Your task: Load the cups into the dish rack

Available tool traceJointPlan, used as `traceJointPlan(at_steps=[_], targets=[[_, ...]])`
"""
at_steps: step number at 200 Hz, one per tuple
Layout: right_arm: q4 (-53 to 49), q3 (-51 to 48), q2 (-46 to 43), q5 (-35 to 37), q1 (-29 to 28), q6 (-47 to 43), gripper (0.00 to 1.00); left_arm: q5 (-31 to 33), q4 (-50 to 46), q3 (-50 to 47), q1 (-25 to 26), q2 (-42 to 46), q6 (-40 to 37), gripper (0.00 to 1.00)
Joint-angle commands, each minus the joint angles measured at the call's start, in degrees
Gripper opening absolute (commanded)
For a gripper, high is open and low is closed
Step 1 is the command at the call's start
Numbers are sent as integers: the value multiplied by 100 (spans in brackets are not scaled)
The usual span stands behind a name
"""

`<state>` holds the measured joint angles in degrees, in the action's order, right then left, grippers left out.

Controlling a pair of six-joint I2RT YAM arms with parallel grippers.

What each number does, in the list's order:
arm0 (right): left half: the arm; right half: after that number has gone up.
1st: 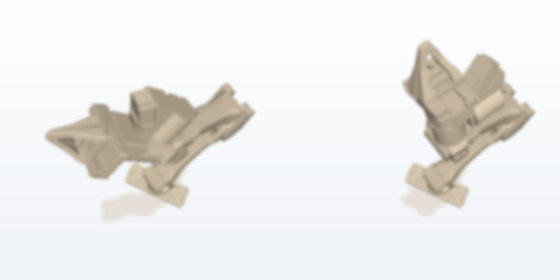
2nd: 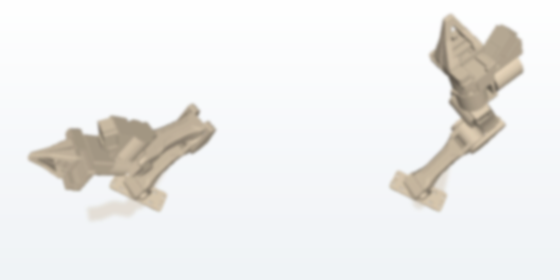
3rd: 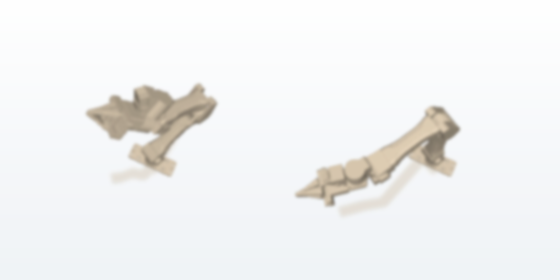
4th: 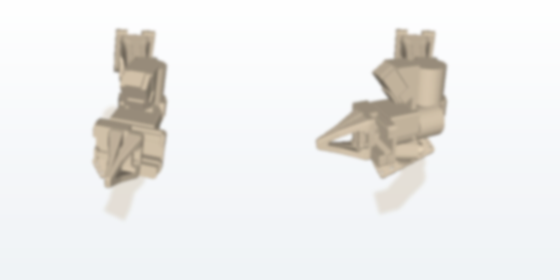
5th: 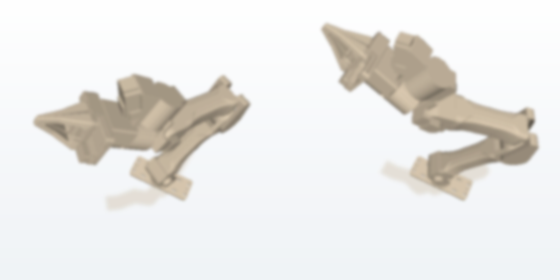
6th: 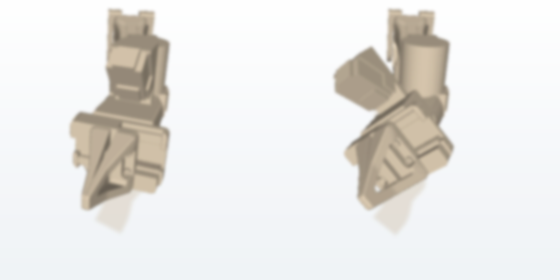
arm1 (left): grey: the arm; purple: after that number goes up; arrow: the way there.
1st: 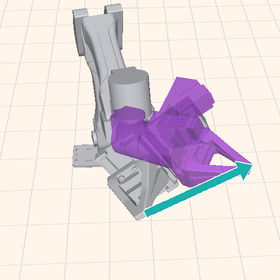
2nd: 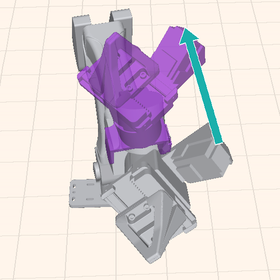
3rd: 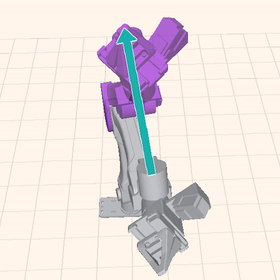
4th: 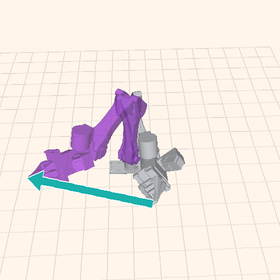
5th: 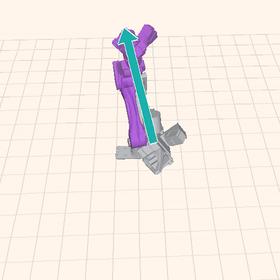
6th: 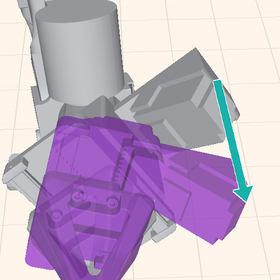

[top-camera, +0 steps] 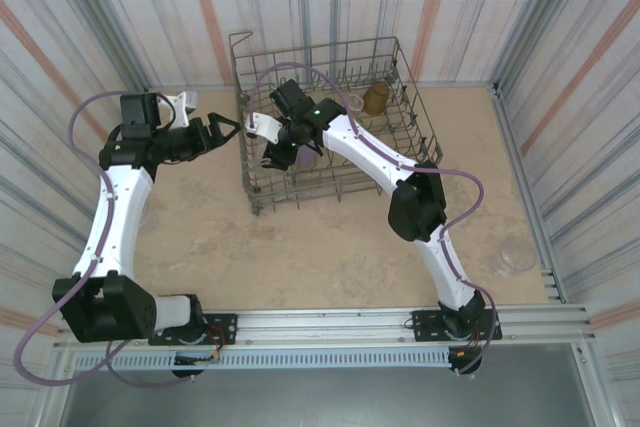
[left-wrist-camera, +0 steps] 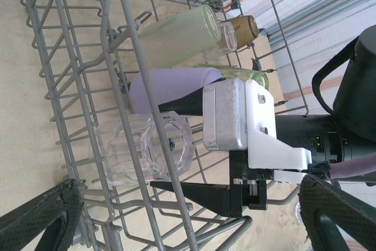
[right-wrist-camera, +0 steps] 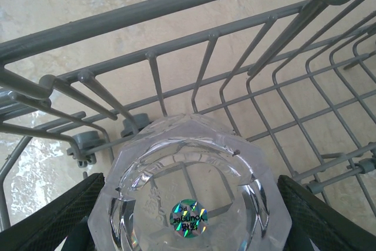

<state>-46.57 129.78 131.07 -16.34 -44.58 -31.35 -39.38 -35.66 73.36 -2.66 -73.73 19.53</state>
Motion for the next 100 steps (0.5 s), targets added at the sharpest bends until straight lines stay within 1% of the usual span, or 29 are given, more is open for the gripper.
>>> traceJointPlan(at_steps=[1,40,57,78,100], targets=[[-321,113,203,-232,-63,248,51,-123,137,-50,-44,-44,40,99],[11,17,287,-437,-68,580,51,-132,163,-83,-47,-49,58,99],[227,-112,300,-486,-70,764,49,-141,173,-103,-40,-36,64,99],[639,-367,237,-631,-73,1051,48,-128,194,-145,-49,-10,68,99],[1085,-691,120,-590,-106,1184,48,-141,222,-182,-47,-16,77,99]])
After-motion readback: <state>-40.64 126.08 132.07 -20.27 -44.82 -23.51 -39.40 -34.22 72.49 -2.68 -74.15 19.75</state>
